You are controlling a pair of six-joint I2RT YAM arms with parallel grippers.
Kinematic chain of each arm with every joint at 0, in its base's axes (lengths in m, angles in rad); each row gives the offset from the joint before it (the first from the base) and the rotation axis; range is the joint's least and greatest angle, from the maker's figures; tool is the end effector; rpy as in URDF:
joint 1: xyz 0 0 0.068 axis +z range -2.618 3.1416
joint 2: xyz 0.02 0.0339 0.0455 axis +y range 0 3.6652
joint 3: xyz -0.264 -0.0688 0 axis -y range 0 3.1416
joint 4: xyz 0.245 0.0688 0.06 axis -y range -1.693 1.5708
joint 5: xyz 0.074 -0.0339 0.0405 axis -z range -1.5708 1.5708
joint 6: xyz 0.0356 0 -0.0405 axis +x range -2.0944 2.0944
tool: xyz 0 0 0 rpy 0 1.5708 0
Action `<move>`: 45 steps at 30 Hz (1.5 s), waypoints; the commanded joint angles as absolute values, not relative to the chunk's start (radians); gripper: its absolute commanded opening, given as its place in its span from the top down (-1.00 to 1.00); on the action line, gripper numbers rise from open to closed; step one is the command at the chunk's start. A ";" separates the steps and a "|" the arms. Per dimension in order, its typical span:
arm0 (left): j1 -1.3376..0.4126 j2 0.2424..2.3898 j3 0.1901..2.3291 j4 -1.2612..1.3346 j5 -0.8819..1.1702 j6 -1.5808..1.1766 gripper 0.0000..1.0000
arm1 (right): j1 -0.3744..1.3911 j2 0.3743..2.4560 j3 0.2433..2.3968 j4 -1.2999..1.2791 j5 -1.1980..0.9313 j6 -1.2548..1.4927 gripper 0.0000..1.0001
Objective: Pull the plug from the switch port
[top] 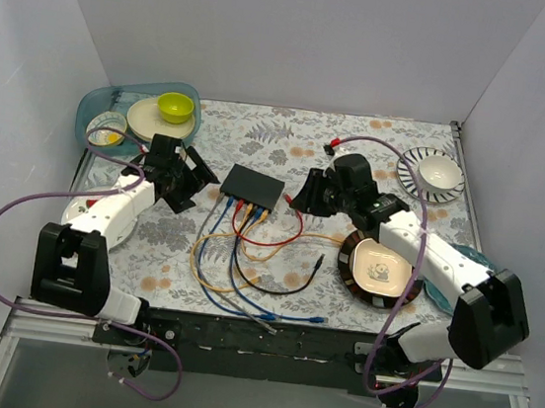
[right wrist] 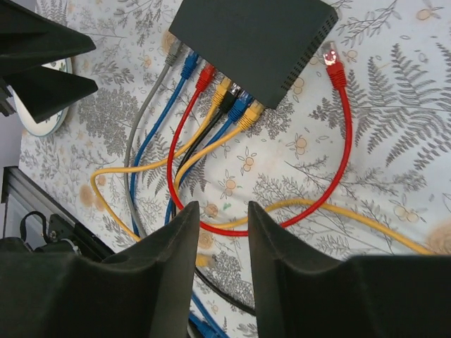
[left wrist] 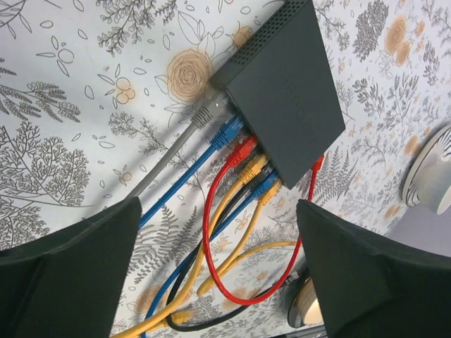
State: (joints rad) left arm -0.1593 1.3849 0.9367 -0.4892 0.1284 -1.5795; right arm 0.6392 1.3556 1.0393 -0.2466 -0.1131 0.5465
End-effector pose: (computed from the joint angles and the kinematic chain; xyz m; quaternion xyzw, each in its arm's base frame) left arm 0.2784 -0.0493 0.2328 -0.6031 0.7321 -0.2768 0.1540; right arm 0.2445 0.1867 0.2939 -0.0678 0.8721 0.3104 0.3722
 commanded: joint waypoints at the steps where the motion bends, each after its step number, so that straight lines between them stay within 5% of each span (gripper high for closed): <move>1: -0.147 1.483 0.997 -0.482 0.087 -1.595 -0.71 | 0.643 1.466 1.081 -0.130 -0.213 0.669 0.33; 7: -0.141 1.600 0.983 -0.466 0.031 -1.643 -0.16 | 0.653 1.545 1.278 -0.241 -0.141 0.609 0.66; 12: -0.138 1.663 0.945 -0.434 0.026 -1.652 0.10 | 0.652 1.574 1.361 -0.319 -0.110 0.554 0.71; 20: -0.143 1.690 0.879 -0.328 0.210 -1.623 0.89 | 0.647 1.605 1.353 -0.328 -0.132 0.549 0.78; 35: -0.284 1.609 0.811 -0.259 0.281 -1.647 1.00 | 0.649 1.546 1.213 -0.288 -0.152 0.578 0.81; 37: -0.281 1.579 0.825 -0.296 0.246 -1.649 0.92 | 0.647 1.533 1.194 -0.282 -0.137 0.581 0.80; 45: -0.229 1.415 0.873 -0.385 0.103 -1.647 -0.80 | 0.643 1.546 1.146 -0.010 -0.156 0.620 0.42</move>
State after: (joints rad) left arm -0.2600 1.5375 0.8352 -0.3603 0.1627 -1.6405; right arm 0.6498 1.5608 1.1748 -0.2344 -0.1295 0.5926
